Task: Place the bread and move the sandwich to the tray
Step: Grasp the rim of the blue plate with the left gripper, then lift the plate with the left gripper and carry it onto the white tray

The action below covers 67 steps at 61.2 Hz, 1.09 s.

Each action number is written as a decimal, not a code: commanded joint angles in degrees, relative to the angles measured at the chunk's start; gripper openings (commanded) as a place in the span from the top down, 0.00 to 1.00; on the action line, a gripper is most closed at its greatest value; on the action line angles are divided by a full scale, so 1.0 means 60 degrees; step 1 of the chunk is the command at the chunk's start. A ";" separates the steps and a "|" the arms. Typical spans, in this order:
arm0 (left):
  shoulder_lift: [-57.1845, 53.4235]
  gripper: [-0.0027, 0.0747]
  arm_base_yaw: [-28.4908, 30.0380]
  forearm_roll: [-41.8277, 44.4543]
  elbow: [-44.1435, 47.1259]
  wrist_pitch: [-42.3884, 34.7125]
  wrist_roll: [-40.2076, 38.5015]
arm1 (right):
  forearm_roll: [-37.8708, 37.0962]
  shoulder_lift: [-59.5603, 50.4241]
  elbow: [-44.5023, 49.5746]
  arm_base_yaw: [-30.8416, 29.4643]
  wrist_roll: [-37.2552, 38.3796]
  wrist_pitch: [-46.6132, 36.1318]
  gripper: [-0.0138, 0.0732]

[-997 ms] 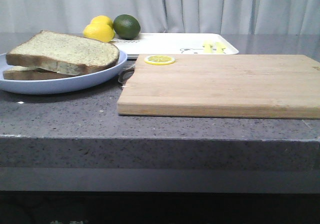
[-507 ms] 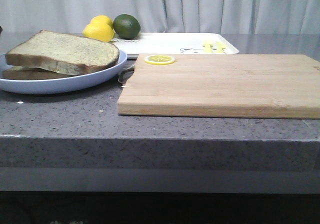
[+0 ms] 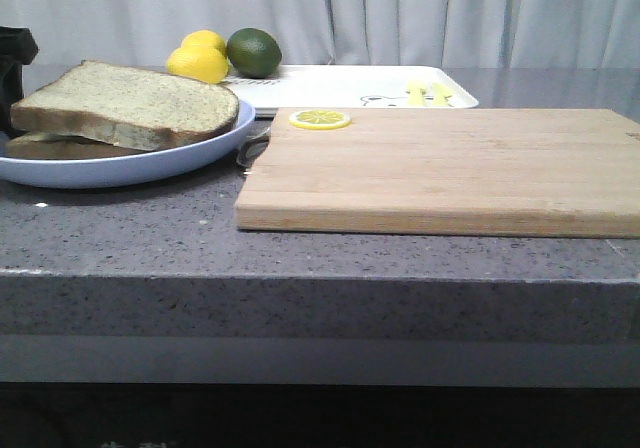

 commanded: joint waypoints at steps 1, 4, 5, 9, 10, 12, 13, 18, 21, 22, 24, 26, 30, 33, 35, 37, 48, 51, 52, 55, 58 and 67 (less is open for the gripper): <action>-0.0279 0.52 -0.0067 -0.0088 -0.0299 -0.0250 0.0005 | 0.0089 0.0028 -0.0221 -0.0023 -0.0029 -0.0800 0.97; -0.0274 0.62 -0.0067 -0.0136 -0.0299 -0.0235 0.0005 | 0.0089 0.0028 -0.0221 -0.0023 -0.0029 -0.0800 0.97; -0.0274 0.66 -0.0067 -0.0130 -0.0299 -0.0235 0.0005 | 0.0089 0.0028 -0.0221 -0.0023 -0.0029 -0.0800 0.97; -0.0274 0.82 -0.0067 -0.0193 -0.0299 -0.0235 0.0005 | 0.0089 0.0028 -0.0221 -0.0023 -0.0029 -0.0800 0.97; -0.0274 0.85 -0.0067 -0.0220 -0.0299 -0.0235 0.0005 | 0.0089 0.0028 -0.0221 -0.0023 -0.0029 -0.0800 0.97; -0.0274 0.91 -0.0067 -0.0289 -0.0299 -0.0235 0.0005 | 0.0089 0.0028 -0.0221 -0.0023 -0.0029 -0.0800 0.97; -0.0274 0.95 -0.0067 -0.0317 -0.0299 -0.0235 0.0005 | 0.0089 0.0028 -0.0221 -0.0023 -0.0029 -0.0800 0.97; -0.0274 0.99 -0.0067 -0.0467 -0.0299 -0.0252 0.0005 | 0.0089 0.0028 -0.0221 -0.0023 -0.0029 -0.0800 0.97; -0.0274 0.99 -0.0067 -0.0535 -0.0299 -0.0272 0.0005 | 0.0089 0.0028 -0.0221 -0.0023 -0.0029 -0.0800 0.97; -0.0274 0.99 -0.0067 -0.0561 -0.0299 -0.0272 0.0005 | 0.0089 0.0028 -0.0221 -0.0023 -0.0029 -0.0800 0.97; -0.0274 0.99 -0.0067 -0.0562 -0.0320 -0.0272 0.0005 | 0.0089 0.0028 -0.0221 -0.0023 -0.0029 -0.0800 0.97; -0.0274 0.99 -0.0067 -0.0562 -0.0369 -0.0272 0.0005 | 0.0089 0.0028 -0.0212 -0.0023 -0.0029 -0.0800 0.97; -0.0274 0.99 -0.0067 -0.0621 -0.0556 -0.0123 0.0170 | 0.0089 0.0028 -0.0212 -0.0023 -0.0029 -0.0800 0.97; -0.0274 0.99 -0.0047 -0.0796 -0.0829 0.0161 0.0480 | 0.0089 0.0028 -0.0212 -0.0023 -0.0029 -0.0800 0.97; -0.0274 0.99 -0.0006 -0.1054 -0.1000 0.0322 0.0762 | 0.0089 0.0028 -0.0212 -0.0023 -0.0029 -0.0800 0.97; -0.0274 0.99 0.0071 -0.1491 -0.1169 0.0455 0.0959 | 0.0089 0.0028 -0.0212 -0.0023 -0.0029 -0.0800 0.97; -0.0274 0.99 0.0795 -0.4493 -0.2047 0.0947 0.2375 | 0.0089 0.0028 -0.0211 -0.0023 -0.0029 -0.0791 0.97; -0.0274 0.99 0.1004 -0.5277 -0.2198 0.1052 0.2821 | 0.0089 0.0028 -0.0211 -0.0023 -0.0029 -0.0791 0.97; -0.0274 0.99 0.1051 -0.5482 -0.2248 0.1097 0.2915 | 0.0089 0.0028 -0.0211 -0.0023 -0.0029 -0.0791 0.97; -0.0216 0.99 0.1115 -0.5893 -0.2480 0.1284 0.3053 | 0.0089 0.0028 -0.0211 -0.0023 -0.0029 -0.0791 0.97; -0.0107 0.99 0.1115 -0.5885 -0.2821 0.1523 0.3053 | 0.0089 0.0028 -0.0211 -0.0023 -0.0029 -0.0791 0.97; 0.0512 0.99 0.0869 -0.5975 -0.4052 0.2005 0.3008 | 0.0089 0.0028 -0.0211 -0.0023 -0.0029 -0.0791 0.97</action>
